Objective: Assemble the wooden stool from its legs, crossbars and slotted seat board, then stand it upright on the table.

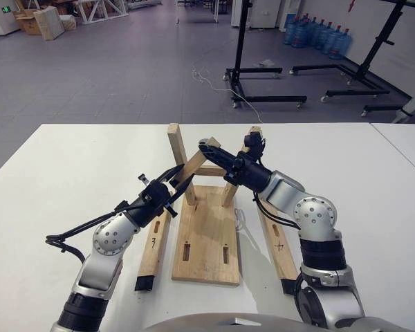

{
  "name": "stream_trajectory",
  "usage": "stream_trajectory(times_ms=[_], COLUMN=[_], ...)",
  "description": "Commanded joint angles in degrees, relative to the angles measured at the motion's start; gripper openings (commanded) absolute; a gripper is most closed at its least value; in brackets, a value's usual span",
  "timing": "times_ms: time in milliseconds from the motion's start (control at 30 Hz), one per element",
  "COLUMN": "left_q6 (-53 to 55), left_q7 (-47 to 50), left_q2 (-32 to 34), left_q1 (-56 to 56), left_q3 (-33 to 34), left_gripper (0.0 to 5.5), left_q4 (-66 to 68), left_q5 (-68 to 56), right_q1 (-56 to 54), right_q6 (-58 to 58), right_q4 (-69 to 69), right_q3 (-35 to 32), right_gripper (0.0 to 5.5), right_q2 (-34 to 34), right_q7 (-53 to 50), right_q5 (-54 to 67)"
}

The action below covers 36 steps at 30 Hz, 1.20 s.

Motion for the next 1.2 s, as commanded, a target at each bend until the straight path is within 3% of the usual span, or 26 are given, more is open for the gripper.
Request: stream_trajectory(times_ms=[33,167,267,400,567,800,1200], left_q6=[3.80,5.77,7.01,7.55,10.22,15.44,20.44], left_q7=[3.77,6.33,9.40,15.98,22.73,22.03,16.27], left_q2=[-1.33,-2.34,-3.57,-6.60,-10.62,-9.28,-4.22], left_q1=[1.75,4.84,10.00,17.68,22.39,21.73,16.02], left_q3=[1.42,1.99,3.09,6.09,8.13,10.26,12.55], left_gripper=[1.89,2.40,2.87,2.89,2.89,2.89,2.89], left_q4=[-0.68,-3.97,-8.05,-13.60,-19.46,-23.86,-23.42], left_q5=[0.58,0.64,1.02,3.30,6.38,6.75,3.89], right_q1=[-1.27,0.54,3.84,13.41,25.79,40.00,48.51], right_q6=[1.09,4.41,8.30,10.20,11.91,6.99,-4.33], right_q4=[-4.36,-8.99,-10.98,-13.62,-20.42,-32.67,-37.34], right_q3=[-3.79,-9.63,-14.76,-21.25,-23.87,-24.07,-16.88], right_gripper=[0.39,0.39,0.39,0.39,0.39,0.39,0.39], right_q2=[-0.97,-5.70,-13.15,-21.45,-29.25,-28.56,-17.71], right_q7=[-1.92,-6.12,-9.58,-16.86,-21.59,-23.12,-26.95], right_q5=[4.32,12.86,20.94,24.67,22.72,13.89,0.18])
